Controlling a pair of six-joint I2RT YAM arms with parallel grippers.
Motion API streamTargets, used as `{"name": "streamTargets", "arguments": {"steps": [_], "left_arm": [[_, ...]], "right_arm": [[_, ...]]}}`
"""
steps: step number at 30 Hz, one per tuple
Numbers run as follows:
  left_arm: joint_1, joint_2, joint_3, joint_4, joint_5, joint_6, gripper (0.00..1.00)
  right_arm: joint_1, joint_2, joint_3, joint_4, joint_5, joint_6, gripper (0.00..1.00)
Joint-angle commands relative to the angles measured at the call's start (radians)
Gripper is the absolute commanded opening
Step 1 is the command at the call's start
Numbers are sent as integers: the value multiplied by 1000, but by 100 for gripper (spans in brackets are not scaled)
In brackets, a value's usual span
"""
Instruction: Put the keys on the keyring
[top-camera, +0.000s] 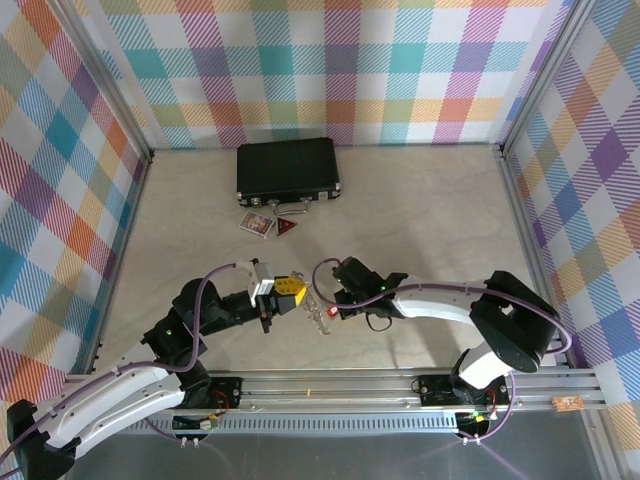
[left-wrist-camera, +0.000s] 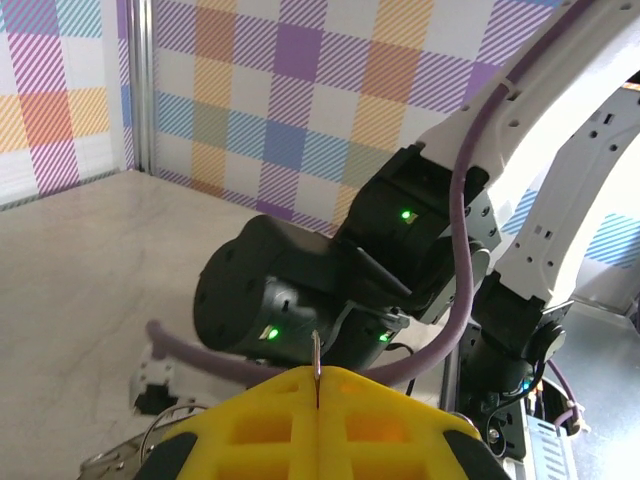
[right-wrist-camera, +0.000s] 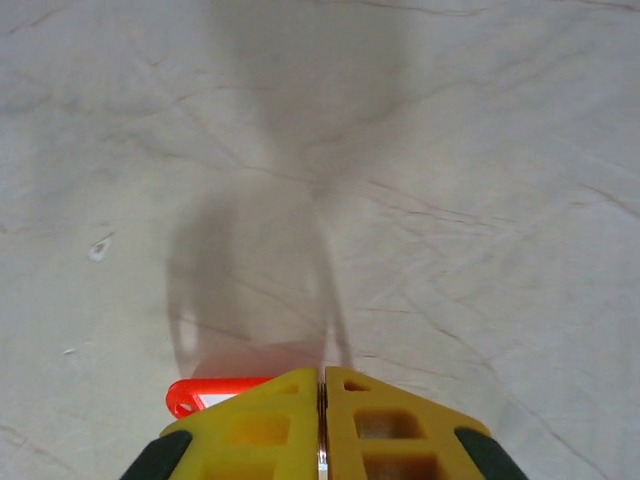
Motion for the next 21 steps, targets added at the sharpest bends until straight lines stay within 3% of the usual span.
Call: {"name": "streamTargets", "arguments": {"steps": [1, 8, 12, 18, 21], "left_arm": [[-9, -2, 49, 59, -12, 33, 0], [-8, 3, 50, 43, -24, 45, 0], [-8, 4, 41, 56, -25, 44, 0], [-9, 23, 46, 33, -35, 45, 0], [-8, 33, 40, 20, -49, 48, 0]], "right_arm": [[-32, -33, -72, 149, 10, 80, 9], [-44, -69, -156, 247, 21, 95, 13], [-43, -100, -174, 245, -3, 88, 25], [-80, -180, -99, 13, -46, 89, 45], [-139, -202, -23, -144, -129, 72, 50]]}}
